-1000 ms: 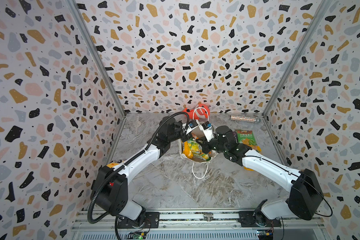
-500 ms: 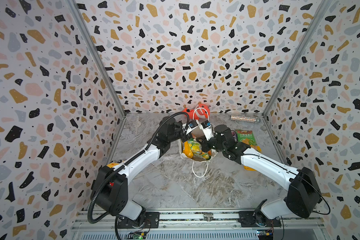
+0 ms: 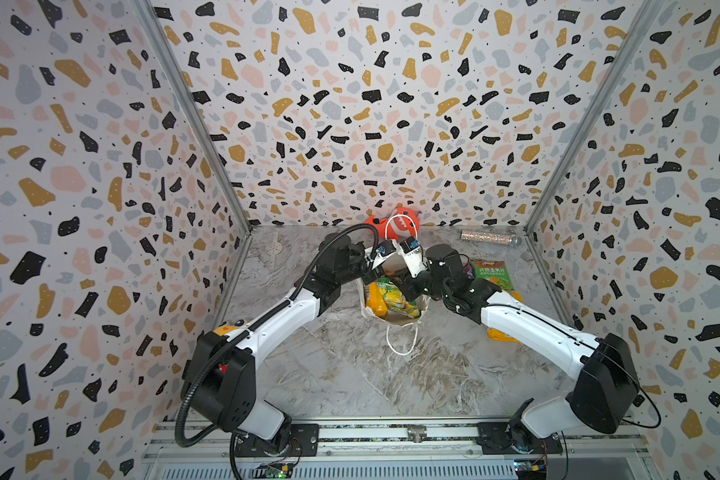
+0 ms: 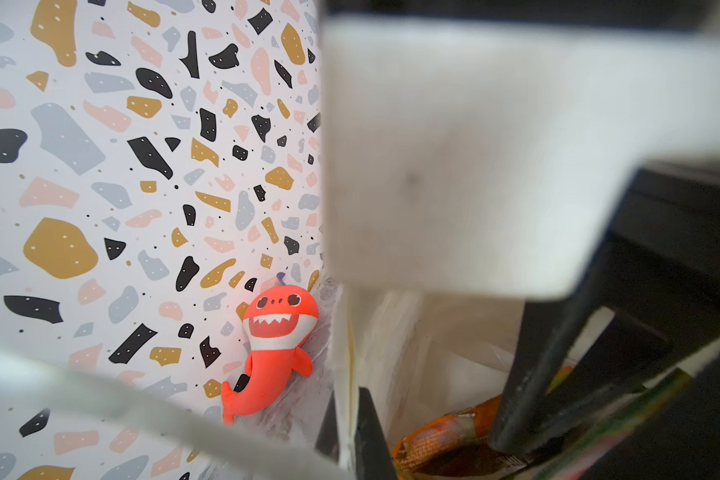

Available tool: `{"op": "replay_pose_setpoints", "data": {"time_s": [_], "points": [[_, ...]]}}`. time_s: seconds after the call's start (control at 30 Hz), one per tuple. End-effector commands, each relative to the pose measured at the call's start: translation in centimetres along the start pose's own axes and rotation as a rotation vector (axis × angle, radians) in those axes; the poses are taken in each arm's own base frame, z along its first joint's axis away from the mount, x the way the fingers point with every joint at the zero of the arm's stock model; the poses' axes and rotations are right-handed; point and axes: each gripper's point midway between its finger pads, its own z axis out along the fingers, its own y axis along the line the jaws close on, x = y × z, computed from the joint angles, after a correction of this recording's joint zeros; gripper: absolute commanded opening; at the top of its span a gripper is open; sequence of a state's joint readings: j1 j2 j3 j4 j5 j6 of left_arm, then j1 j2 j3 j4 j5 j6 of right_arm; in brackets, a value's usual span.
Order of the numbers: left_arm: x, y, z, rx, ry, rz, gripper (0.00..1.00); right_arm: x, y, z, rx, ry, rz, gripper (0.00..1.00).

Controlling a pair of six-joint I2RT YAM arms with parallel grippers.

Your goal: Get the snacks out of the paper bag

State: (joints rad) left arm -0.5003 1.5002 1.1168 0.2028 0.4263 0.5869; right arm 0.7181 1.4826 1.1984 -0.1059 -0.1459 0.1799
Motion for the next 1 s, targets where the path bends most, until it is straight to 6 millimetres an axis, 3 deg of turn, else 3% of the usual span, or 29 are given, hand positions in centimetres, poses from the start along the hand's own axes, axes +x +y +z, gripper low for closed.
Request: {"op": "replay_pose_setpoints", "data": {"time_s": [0.0,0.1,0.3,0.47,0.67,0.77,0.97], "points": [[-2.8,0.7,-0.7,-0.028,-0.089,0.041,0.0,-1.0,-0.5,-0.2,0.04,-0.004,-0.031,0.26],[-2.8,0.6,-0.7,-0.026,-0.089,0.042,0.0,-0.8,-0.3,0.1,0.028,0.009,-0.056,0.29],[-2.9,0.7,-0.8,-0.028,-0.09,0.042,0.0,0.0,0.5,0.0,-0.004,0.038,-0.096,0.48],[-2.9,0.7,-0.7,-0.027,-0.091,0.043,0.0,-0.4,1.3,-0.6,-0.022,0.02,-0.134,0.58],[-2.9,0.6,-0.8,-0.024,-0.093,0.042,0.0,1.2,0.5,1.1,0.045,0.111,-0.186,0.58],[-2.9,0.6,-0.9,-0.025,-0.093,0.04,0.0,1.9,0.5,1.8,0.06,0.143,-0.201,0.48],[-3.0,0.7,-0.9,-0.029,-0.094,0.042,0.0,1.2,0.6,1.9,0.071,0.122,-0.205,0.06]]}}
